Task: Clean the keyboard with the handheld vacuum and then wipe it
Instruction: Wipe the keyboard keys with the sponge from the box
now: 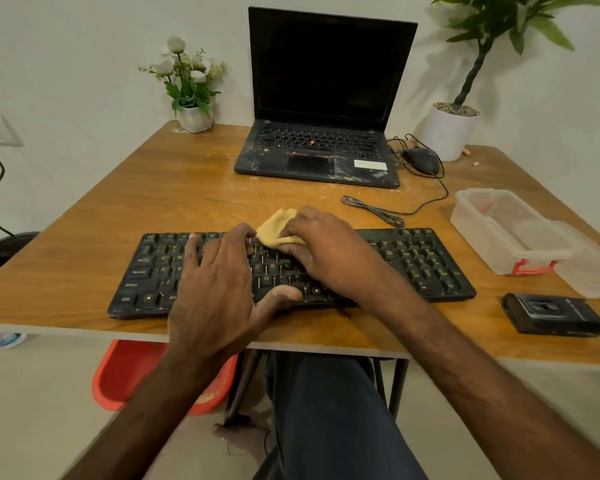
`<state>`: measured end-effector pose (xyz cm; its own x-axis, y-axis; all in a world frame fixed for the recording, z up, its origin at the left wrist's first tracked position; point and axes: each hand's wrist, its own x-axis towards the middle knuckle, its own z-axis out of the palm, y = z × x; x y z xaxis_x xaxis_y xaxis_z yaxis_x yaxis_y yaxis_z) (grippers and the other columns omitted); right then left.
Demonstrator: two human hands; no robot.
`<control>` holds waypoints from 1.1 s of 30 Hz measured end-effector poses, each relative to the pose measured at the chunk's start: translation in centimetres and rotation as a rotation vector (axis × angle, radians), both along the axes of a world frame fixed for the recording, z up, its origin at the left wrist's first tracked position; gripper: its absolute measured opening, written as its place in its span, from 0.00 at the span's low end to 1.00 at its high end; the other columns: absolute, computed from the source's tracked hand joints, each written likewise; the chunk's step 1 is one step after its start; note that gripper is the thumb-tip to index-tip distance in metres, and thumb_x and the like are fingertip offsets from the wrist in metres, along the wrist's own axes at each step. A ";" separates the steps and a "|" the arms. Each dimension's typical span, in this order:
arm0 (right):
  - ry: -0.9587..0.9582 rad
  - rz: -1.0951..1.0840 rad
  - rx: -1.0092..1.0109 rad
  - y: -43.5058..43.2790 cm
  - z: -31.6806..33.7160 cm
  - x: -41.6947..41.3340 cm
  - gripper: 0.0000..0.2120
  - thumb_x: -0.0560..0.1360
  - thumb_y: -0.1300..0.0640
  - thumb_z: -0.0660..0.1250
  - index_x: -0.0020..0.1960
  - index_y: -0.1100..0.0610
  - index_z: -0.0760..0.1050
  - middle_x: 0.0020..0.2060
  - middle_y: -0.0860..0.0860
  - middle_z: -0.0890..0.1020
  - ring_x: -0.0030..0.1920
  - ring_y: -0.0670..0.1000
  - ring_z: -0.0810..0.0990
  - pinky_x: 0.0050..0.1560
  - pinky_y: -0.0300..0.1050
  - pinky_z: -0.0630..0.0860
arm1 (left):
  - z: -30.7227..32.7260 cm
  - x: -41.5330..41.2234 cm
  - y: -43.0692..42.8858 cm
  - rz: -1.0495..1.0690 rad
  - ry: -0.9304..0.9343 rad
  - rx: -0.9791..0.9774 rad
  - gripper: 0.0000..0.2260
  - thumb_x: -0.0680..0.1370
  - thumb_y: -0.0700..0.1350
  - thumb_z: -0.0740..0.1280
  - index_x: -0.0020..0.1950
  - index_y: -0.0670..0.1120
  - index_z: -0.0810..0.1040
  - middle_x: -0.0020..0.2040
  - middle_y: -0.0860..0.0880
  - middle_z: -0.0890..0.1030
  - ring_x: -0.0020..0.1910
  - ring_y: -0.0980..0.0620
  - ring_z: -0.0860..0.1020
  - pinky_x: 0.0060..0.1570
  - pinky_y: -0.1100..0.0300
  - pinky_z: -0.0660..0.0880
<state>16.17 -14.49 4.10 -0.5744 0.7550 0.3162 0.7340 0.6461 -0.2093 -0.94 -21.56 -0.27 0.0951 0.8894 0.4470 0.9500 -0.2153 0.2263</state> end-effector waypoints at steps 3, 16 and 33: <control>-0.046 -0.270 0.029 1.7 0.1 3.1 0.13 0.80 0.52 0.63 0.61 0.57 0.77 0.53 0.50 0.76 0.49 0.45 0.72 0.49 0.40 0.68 | 0.1 0.0 0.0 0.007 -0.013 -0.001 0.44 0.74 0.78 0.43 0.68 0.42 0.66 0.57 0.44 0.78 0.59 0.45 0.77 0.73 0.35 0.59; -0.052 0.002 0.043 0.6 0.0 0.8 0.15 0.81 0.50 0.62 0.64 0.56 0.75 0.56 0.49 0.75 0.50 0.43 0.69 0.52 0.38 0.69 | -0.1 0.0 0.0 0.000 0.003 0.021 0.42 0.76 0.76 0.43 0.68 0.40 0.66 0.57 0.43 0.77 0.59 0.45 0.76 0.73 0.34 0.59; 0.049 -0.102 -0.019 0.9 0.0 -1.7 0.12 0.80 0.53 0.65 0.61 0.56 0.78 0.54 0.50 0.77 0.50 0.46 0.72 0.52 0.40 0.69 | -0.4 0.0 0.1 -0.022 -0.048 0.076 0.41 0.76 0.75 0.45 0.64 0.40 0.68 0.53 0.47 0.73 0.57 0.49 0.75 0.77 0.38 0.54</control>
<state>14.50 -13.60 4.13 -0.4782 0.8151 0.3271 0.7844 0.5639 -0.2583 -0.90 -21.50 -0.68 0.0909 0.8507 0.5178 0.9334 -0.2540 0.2535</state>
